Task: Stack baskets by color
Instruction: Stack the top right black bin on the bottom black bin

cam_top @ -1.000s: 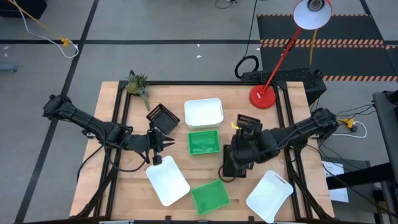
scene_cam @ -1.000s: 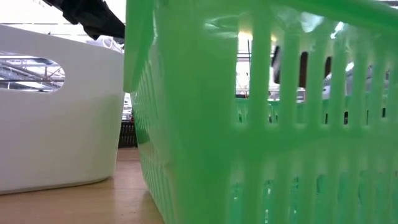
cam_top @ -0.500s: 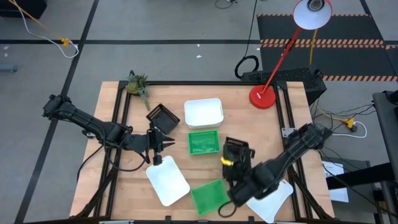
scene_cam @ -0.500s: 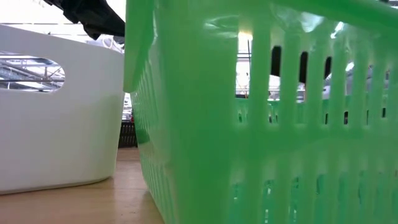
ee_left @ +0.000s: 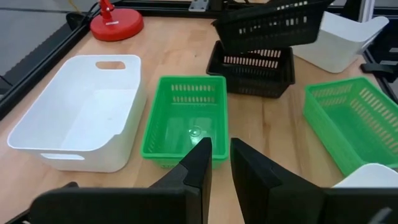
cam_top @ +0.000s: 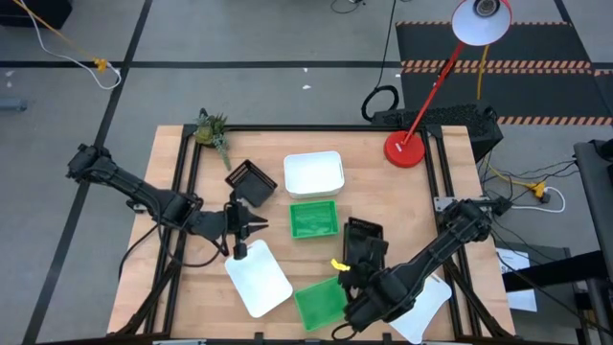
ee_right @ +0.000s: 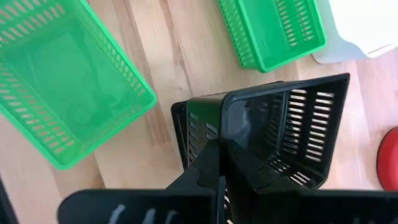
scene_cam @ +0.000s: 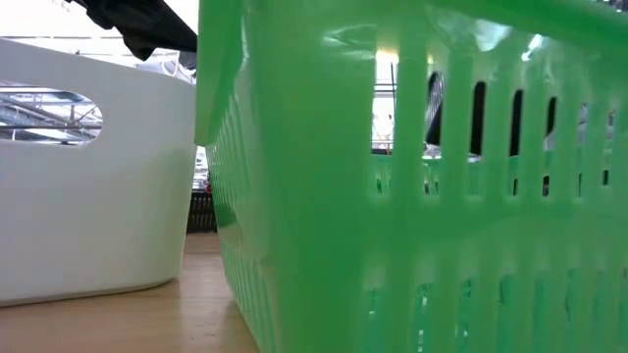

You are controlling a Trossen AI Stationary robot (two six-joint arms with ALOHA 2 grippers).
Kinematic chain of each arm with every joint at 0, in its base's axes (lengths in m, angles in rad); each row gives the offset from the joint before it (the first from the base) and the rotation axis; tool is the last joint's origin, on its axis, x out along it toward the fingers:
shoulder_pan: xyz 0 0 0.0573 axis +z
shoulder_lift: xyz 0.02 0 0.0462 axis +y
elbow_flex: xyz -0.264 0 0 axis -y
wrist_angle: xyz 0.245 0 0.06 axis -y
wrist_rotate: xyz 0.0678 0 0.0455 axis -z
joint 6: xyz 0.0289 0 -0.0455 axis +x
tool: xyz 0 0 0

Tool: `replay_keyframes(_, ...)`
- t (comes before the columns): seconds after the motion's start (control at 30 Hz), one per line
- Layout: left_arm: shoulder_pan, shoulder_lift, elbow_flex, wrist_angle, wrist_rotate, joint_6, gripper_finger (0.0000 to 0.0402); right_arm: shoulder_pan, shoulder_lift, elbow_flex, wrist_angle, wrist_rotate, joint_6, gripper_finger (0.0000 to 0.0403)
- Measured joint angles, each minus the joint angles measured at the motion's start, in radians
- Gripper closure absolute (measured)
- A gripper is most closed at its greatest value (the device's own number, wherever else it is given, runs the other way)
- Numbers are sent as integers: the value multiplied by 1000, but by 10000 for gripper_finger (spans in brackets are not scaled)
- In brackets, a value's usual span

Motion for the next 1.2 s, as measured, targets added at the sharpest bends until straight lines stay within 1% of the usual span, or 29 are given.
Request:
replay_keyframes(0.23,-6,0,0,0,0,1,339,-11,0,-72,3,1,-1,401)
replay_keyframes(0.57,-18,0,0,0,-1,-2,339,-14,1,-174,134,1,-12,397)
replay_keyframes(0.9,-18,0,0,4,-2,-2,339,-16,1,-223,162,1,-23,395)
replay_keyframes(1.2,-18,0,0,5,-2,-5,339,-28,1,-280,240,1,-46,395)
